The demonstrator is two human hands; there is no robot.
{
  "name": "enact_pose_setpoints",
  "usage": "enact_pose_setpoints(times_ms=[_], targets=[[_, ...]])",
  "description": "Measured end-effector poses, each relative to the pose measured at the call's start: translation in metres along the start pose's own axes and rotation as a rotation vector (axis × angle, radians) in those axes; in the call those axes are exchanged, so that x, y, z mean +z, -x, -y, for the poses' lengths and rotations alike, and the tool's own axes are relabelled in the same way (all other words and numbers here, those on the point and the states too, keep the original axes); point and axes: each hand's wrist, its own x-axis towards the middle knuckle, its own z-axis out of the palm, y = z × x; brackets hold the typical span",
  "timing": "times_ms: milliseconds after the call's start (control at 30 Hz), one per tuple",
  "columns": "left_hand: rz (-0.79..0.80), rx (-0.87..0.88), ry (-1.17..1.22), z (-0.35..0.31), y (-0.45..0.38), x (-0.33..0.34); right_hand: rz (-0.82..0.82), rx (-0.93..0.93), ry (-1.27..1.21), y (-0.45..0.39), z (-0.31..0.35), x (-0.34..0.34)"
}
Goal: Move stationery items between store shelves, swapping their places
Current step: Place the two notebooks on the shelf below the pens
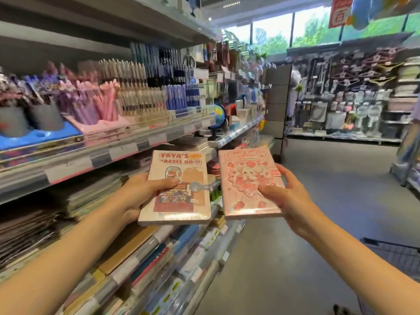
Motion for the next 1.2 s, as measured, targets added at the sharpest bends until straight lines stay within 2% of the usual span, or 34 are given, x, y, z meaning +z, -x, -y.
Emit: enact_pose_setpoints(times_ms=[267,600,867,1067,1200], targets=[[-0.124,-0.023,0.018,0.012,-0.126,0.025,0.049,0.051,0.026,-0.156,-0.04,-0.028],[-0.178,-0.049,0.024,0.003,-0.282,0.032,0.185,0.127,0.028,-0.355,-0.056,-0.015],[-0.198,-0.114,-0.044,0.007,-0.341,0.05,0.369,0.29,0.097,-0.501,-0.084,0.006],[-0.334,-0.182,-0.058,0.014,-0.377,0.067,0.583,0.283,0.181,-0.594,-0.099,0.028],[-0.444,-0.216,-0.018,0.015,-0.397,0.078,0.631,0.202,0.241,-0.645,-0.109,0.049]])
